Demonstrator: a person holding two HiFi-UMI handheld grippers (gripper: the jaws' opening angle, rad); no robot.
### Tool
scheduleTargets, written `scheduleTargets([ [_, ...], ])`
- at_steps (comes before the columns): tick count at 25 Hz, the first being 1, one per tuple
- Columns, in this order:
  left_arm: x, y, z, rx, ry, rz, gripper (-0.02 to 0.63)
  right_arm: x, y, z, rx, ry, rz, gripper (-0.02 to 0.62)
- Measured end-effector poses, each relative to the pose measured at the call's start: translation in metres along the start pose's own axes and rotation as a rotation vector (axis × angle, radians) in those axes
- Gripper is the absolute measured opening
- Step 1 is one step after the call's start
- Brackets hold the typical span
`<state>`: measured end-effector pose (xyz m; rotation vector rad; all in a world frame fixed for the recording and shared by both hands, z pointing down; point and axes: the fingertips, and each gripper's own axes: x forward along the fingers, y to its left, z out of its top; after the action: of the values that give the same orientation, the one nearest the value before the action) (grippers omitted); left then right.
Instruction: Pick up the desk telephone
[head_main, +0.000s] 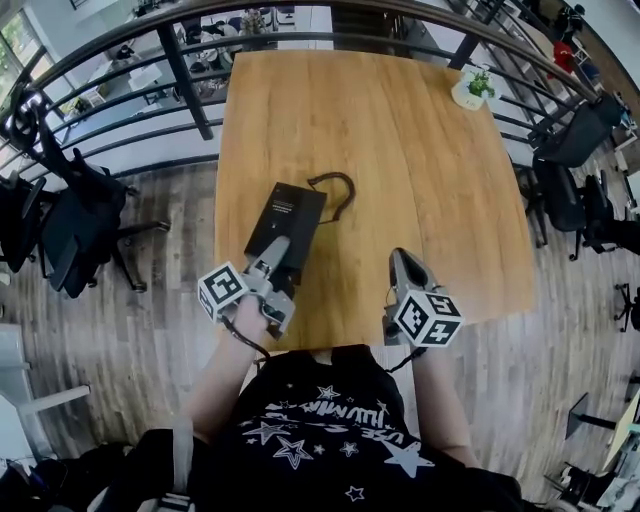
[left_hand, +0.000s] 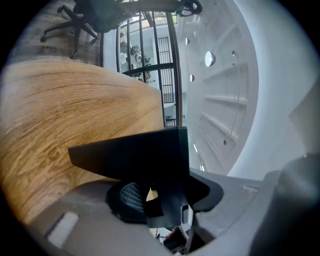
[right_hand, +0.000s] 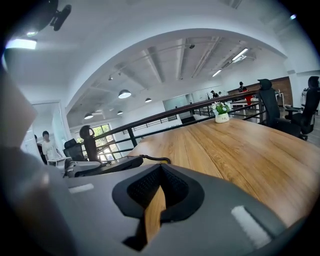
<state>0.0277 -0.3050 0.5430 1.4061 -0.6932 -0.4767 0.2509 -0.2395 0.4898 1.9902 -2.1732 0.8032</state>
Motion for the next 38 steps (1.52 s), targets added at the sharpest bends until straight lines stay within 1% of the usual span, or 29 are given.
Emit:
scheduleTargets([
  [3, -0.015, -0.002, -0.005, 0.020, 0.024, -0.024, 0.193, -0.019, 0.006, -0.012, 0.007, -0.018, -0.017, 0.001],
  [7, -0.031, 0.005, -0.001, 0.039, 0.045, -0.039, 0.193, -0.027, 0.017, -0.029, 0.018, -0.035, -0.031, 0.000],
  [9, -0.035, 0.006, -0.003, 0.042, 0.047, -0.055, 0.192, -0.030, 0.018, -0.034, 0.025, -0.043, -0.028, 0.002],
  [14, -0.049, -0.008, -0.016, 0.071, 0.056, -0.066, 0.193, -0.046, 0.026, -0.036, 0.066, -0.062, 0.003, 0.002],
  [18, -0.073, -0.009, -0.034, 0.052, 0.049, -0.075, 0.192, -0.078, 0.035, -0.052, 0.084, -0.073, 0.012, 0.002],
  [23, -0.113, -0.006, -0.059, 0.063, 0.063, -0.068, 0.193, -0.125, 0.041, -0.076, 0.080, -0.072, 0.003, 0.002],
  [30, -0.155, -0.005, -0.088, 0.071, 0.064, -0.081, 0.193, -0.174, 0.048, -0.088, 0.077, -0.093, 0.002, 0.000],
  [34, -0.183, -0.010, -0.102, 0.079, 0.055, -0.096, 0.192, -0.197, 0.060, -0.093, 0.102, -0.122, 0.035, 0.000],
  [38, -0.210, -0.013, -0.114, 0.092, 0.038, -0.104, 0.192, -0.214, 0.074, -0.106, 0.098, -0.117, 0.079, 0.000],
])
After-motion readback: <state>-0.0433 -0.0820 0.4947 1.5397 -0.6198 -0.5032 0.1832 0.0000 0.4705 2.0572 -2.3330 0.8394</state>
